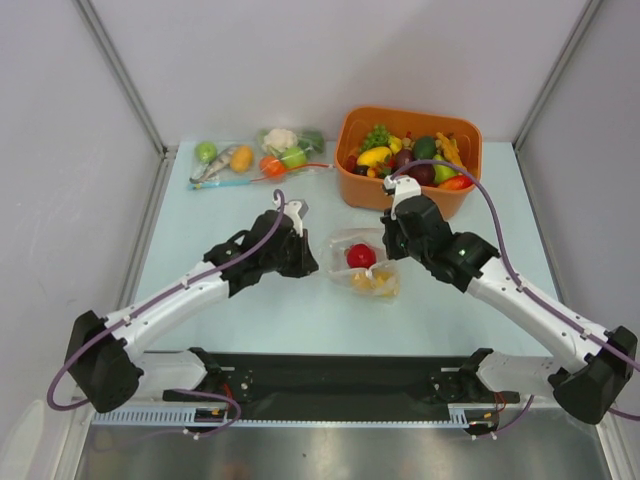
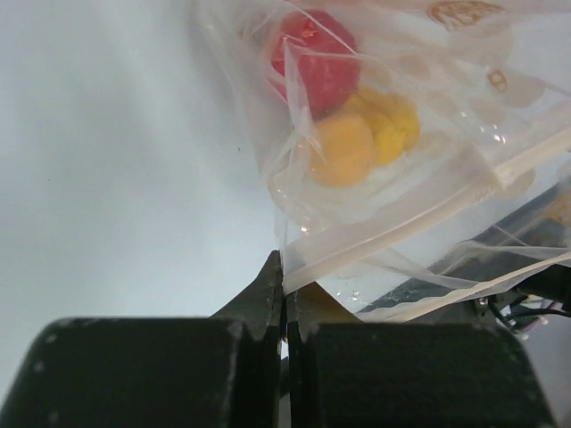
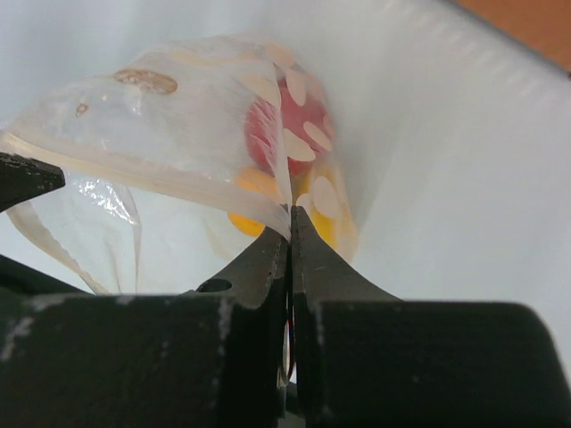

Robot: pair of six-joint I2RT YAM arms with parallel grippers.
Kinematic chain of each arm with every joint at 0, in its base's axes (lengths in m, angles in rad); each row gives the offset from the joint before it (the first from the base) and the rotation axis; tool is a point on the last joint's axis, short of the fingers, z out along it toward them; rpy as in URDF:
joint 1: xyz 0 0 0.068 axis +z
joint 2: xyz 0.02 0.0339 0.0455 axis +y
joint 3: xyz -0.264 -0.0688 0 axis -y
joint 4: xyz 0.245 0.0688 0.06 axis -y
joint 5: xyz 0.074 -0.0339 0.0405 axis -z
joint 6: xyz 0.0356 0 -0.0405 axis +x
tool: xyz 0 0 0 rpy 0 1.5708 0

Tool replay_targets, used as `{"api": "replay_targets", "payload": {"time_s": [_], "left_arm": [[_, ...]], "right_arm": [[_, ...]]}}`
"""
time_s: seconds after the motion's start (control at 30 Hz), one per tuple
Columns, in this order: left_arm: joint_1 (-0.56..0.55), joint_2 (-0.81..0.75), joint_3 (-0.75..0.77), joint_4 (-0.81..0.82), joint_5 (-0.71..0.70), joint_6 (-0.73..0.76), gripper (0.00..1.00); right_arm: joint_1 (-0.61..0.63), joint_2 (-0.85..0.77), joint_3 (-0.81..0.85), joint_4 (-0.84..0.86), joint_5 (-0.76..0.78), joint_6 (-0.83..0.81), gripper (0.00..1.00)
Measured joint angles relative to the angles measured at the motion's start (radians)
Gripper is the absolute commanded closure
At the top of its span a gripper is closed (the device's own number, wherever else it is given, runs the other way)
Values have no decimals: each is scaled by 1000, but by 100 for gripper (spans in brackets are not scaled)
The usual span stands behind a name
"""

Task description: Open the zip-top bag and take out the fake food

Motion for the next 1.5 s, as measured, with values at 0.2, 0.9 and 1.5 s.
{"api": "replay_targets", "payload": {"time_s": [0.2,0.9,1.5], "left_arm": [[-11,-33,-12,-8,-7,77,49],[-250,89,267,117,-154,235,40],[-251,294,138,339,-127,274,32]], "right_arm": [[10,32,-4,17,-30,15,100],[39,73,-17,50,-85,71,100],[-39,3,-99,56,-72,150,100]]}}
